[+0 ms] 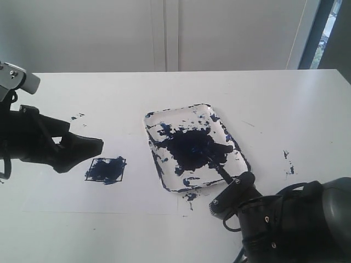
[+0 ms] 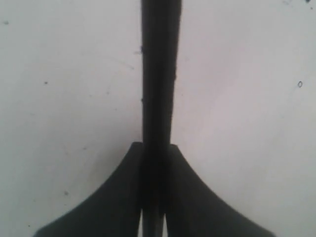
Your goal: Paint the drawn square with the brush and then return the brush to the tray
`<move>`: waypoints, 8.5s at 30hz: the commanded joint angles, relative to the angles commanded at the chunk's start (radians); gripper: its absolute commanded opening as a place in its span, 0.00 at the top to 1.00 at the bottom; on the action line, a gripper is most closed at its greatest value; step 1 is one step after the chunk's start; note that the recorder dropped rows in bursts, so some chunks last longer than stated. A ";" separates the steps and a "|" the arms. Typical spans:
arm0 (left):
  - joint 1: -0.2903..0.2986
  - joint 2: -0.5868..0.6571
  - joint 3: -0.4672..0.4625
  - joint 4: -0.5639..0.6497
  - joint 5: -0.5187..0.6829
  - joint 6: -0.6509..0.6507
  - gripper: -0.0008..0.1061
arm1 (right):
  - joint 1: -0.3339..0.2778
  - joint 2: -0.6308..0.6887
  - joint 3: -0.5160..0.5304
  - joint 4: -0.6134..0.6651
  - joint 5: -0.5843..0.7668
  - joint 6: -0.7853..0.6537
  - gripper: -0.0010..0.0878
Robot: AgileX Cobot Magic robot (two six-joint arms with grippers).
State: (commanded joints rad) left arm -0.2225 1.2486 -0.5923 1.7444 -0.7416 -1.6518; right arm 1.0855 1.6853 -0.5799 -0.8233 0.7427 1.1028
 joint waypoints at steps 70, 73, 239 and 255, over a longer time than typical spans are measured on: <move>0.000 -0.284 0.094 0.000 0.121 -0.203 0.99 | 0.000 -1.014 -0.063 0.081 0.062 -0.209 0.99; 0.000 -0.284 0.094 0.000 0.260 -0.189 0.99 | 0.000 -1.014 -0.061 0.033 0.063 -0.209 0.99; 0.213 -1.223 0.592 -1.751 0.953 1.693 0.99 | 0.000 -1.014 -0.061 0.020 0.173 -0.195 0.99; 0.213 -1.223 0.592 -1.751 0.944 1.652 0.99 | 0.000 -1.014 -0.061 0.020 0.173 -0.195 0.99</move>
State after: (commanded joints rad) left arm -0.0092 0.0255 0.0000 -0.0065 0.2024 0.0000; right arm 1.0855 0.6712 -0.6411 -0.8036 0.9157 0.9080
